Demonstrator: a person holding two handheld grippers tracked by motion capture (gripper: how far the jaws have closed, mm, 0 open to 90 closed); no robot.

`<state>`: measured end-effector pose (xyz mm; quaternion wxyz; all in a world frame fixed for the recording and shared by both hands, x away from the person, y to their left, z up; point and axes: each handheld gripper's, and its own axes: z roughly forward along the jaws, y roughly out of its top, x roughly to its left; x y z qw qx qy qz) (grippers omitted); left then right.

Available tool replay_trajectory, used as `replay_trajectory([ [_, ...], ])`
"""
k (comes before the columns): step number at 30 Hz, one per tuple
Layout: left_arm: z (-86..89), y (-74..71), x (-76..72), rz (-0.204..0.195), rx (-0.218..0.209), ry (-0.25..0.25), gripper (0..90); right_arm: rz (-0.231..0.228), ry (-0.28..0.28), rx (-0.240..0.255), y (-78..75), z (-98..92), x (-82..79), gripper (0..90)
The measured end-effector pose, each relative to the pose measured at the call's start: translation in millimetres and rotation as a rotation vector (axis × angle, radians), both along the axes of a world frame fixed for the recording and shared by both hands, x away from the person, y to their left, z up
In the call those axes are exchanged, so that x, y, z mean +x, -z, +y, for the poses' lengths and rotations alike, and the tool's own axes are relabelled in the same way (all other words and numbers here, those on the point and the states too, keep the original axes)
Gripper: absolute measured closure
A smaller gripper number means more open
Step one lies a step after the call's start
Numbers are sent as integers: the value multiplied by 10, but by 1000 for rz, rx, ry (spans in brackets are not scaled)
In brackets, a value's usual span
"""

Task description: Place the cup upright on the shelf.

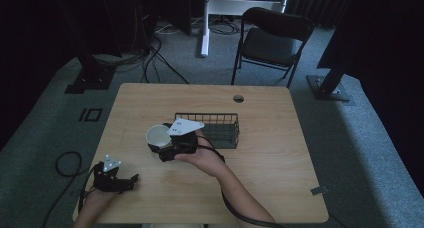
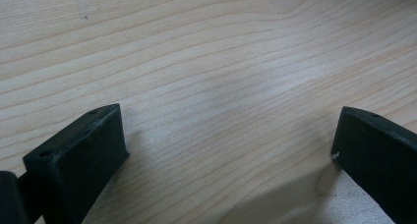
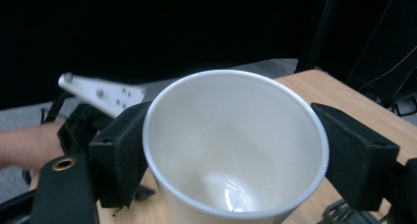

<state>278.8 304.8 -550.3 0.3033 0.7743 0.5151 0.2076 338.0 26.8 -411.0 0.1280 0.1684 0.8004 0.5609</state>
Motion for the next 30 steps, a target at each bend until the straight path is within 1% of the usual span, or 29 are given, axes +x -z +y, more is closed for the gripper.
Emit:
replay_trajectory([
  [1,0,0,0,0,0,0,1,6,35,27,-48,-26,50,195],
  [4,0,0,0,0,0,0,1,13,102,47,-107,-91,142,195],
  [5,0,0,0,0,0,0,1,13,102,47,-107,-91,142,195],
  [6,0,0,0,0,0,0,1,1,175,52,-154,-195,246,195],
  [7,0,0,0,0,0,0,1,1,175,52,-154,-195,246,195],
  [8,0,0,0,0,0,0,1,-16,204,53,-189,-260,287,195],
  [10,0,0,0,0,0,0,1,-21,215,50,-210,-292,305,195],
  [11,0,0,0,0,0,0,1,-33,220,43,-231,-323,321,195],
  [12,0,0,0,0,0,0,1,-41,240,49,-254,-356,337,195],
  [13,0,0,0,0,0,0,1,-68,267,24,-297,-416,369,195],
  [14,0,0,0,0,0,0,1,-68,267,24,-297,-416,369,195],
  [16,0,0,0,0,0,0,1,-62,300,35,-333,-486,407,195],
  [18,0,0,0,0,0,0,1,-72,339,29,-352,-553,449,195],
  [20,0,0,0,0,0,0,1,-68,388,16,-352,-623,491,195],
  [21,0,0,0,0,0,0,1,-69,403,7,-346,-657,510,195],
  [23,0,0,0,0,0,0,1,-53,440,4,-324,-721,537,195],
  [24,0,1,0,-1,0,0,1,-59,454,-6,-309,-746,551,195],
  [26,0,0,0,-1,0,0,1,-50,496,-15,-271,-794,578,195],
  [28,-1,1,0,-2,0,-1,1,-42,517,-24,-230,-831,600,195],
  [30,-1,1,0,-1,0,0,1,-34,525,-32,-209,-845,608,195],
])
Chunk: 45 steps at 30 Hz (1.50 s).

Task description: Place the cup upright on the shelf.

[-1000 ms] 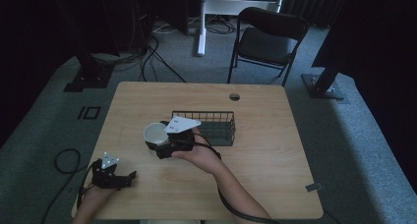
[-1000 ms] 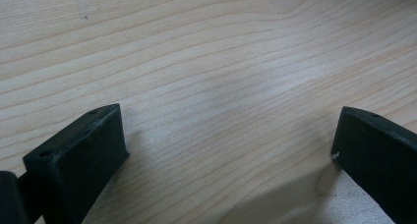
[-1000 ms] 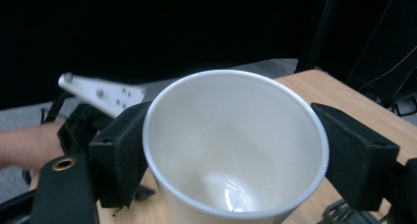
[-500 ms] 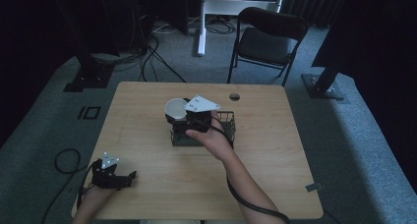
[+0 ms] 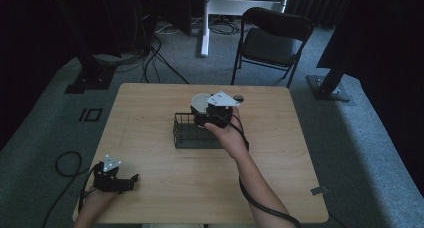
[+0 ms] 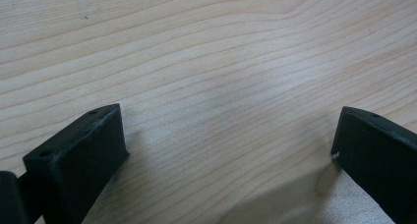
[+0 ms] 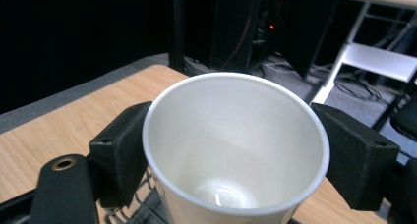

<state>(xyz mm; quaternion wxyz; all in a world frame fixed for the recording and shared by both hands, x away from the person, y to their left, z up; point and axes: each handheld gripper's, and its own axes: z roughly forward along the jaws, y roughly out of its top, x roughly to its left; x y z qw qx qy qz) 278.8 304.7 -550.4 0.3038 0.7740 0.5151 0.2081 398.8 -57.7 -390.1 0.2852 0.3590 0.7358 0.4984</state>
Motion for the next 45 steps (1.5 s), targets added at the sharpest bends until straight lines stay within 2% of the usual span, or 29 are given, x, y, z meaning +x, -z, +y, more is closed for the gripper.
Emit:
replay_trajectory([
  [4,0,0,0,0,0,0,1,22,59,4,122,-59,48,195],
  [13,0,0,-1,1,0,0,1,59,120,-16,352,-113,115,195],
  [20,0,0,-1,1,0,0,1,86,159,-13,525,-173,131,195],
  [24,0,0,-1,1,0,0,1,99,161,-15,591,-185,118,195],
  [31,0,0,-1,1,0,0,1,90,164,-10,657,-188,85,194],
  [35,-1,0,-1,1,0,0,1,95,156,-2,649,-183,73,180],
  [37,-1,0,-1,0,0,0,2,98,148,17,632,-189,69,129],
  [45,0,0,-1,1,0,0,2,81,113,14,575,-232,25,125],
])
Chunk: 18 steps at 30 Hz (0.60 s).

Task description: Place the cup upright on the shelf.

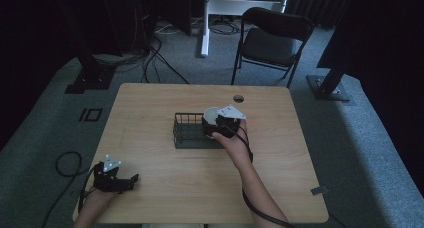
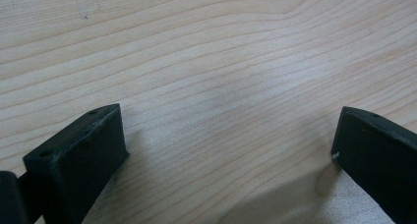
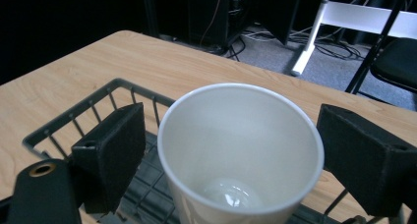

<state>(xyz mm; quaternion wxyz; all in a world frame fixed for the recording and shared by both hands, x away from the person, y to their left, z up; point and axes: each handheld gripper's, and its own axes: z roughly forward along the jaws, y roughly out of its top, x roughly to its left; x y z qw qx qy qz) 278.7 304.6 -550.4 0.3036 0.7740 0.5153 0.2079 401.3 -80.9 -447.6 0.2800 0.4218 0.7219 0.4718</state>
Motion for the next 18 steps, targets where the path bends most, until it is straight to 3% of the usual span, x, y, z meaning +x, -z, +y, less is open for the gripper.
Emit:
replay_trajectory([
  [18,1,0,0,0,1,1,1,-9,-6,17,-80,-306,-184,126],
])
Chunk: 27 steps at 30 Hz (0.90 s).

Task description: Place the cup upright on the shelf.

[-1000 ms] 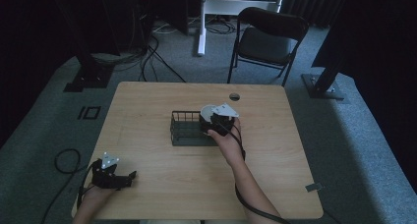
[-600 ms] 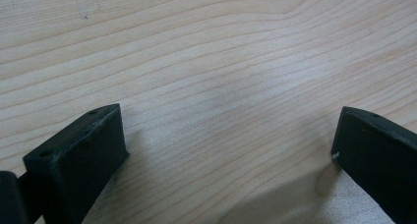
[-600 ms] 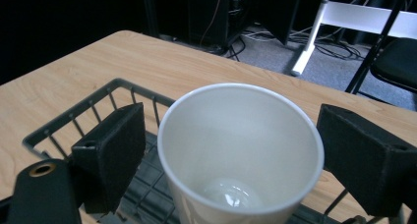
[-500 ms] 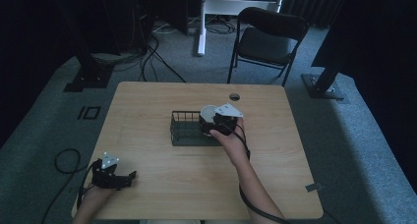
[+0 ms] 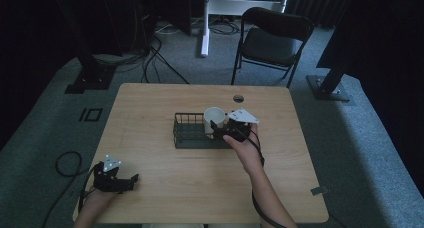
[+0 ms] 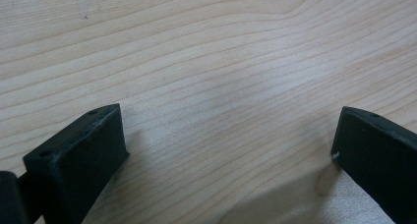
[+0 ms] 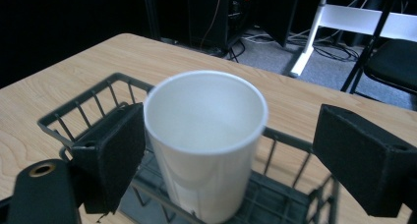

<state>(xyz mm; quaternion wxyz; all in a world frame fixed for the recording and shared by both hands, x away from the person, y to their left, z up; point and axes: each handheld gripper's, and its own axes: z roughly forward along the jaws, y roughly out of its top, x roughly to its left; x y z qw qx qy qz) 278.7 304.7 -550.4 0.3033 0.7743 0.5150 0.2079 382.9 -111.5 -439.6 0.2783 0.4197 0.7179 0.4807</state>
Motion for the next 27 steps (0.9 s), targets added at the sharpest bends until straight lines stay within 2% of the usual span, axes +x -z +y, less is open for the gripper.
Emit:
replay_trajectory([
  [6,0,0,0,0,-1,-1,1,4,16,-22,54,-154,-75,126],
  [21,-1,0,0,0,-1,-1,2,16,33,2,228,-484,-265,128],
  [23,-1,0,0,0,-1,-1,2,17,35,19,260,-518,-277,128],
  [27,-1,0,0,0,-1,-1,1,27,31,12,311,-552,-298,128],
])
